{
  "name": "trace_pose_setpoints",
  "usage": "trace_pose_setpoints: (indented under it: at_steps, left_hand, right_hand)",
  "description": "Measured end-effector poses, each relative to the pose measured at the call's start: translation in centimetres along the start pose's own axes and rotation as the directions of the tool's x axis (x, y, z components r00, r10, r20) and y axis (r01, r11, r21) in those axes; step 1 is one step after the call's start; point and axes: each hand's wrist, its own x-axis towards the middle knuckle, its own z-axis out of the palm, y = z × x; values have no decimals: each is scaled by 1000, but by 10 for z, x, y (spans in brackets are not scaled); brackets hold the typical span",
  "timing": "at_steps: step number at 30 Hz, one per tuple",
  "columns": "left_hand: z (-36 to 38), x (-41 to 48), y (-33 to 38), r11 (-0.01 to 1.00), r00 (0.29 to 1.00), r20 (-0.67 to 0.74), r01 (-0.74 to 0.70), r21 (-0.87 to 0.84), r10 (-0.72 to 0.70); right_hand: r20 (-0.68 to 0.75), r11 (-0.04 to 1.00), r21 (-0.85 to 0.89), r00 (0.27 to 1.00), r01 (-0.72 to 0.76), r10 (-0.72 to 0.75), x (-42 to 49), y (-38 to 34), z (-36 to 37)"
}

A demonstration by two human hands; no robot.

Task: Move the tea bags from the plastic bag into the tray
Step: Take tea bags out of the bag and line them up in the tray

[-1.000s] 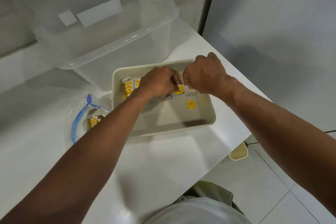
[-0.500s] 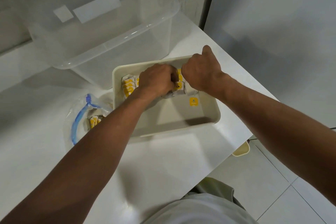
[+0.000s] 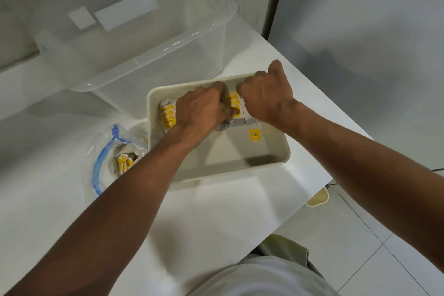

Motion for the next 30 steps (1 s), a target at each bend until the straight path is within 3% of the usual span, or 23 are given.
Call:
trace_pose_setpoints:
  at_steps: [3, 7, 13, 23, 26, 28, 30]
  left_hand:
    - [-2, -7, -13, 998, 995, 73, -59, -23, 60]
    - [2, -16, -21, 974, 890, 397, -208, -86, 225]
    - [12, -19, -21, 967, 913, 339, -253, 30, 229]
    - [2, -19, -26, 972, 931, 287, -198, -125, 227]
    - [-6, -22, -32, 965, 944, 252, -161, -206, 212]
    - [-13, -27, -36, 954, 957, 212, -141, -263, 200]
    - [-21, -33, -40, 944, 967, 182, -115, -308, 177]
  right_hand:
    - [-43, 1000, 9, 999, 29, -28, -5, 6, -10]
    - [69, 989, -76, 990, 125, -119, -21, -5, -23]
    - [110, 989, -19, 984, 145, -142, -26, -12, -7]
    - [-13, 996, 9, 996, 84, -84, -18, 0, -10]
    - [-74, 974, 226, 997, 29, -12, -16, -1, -9]
    - [-43, 886, 464, 998, -11, 35, -18, -4, -12]
    - [-40, 804, 594, 998, -7, 39, -22, -9, -13]
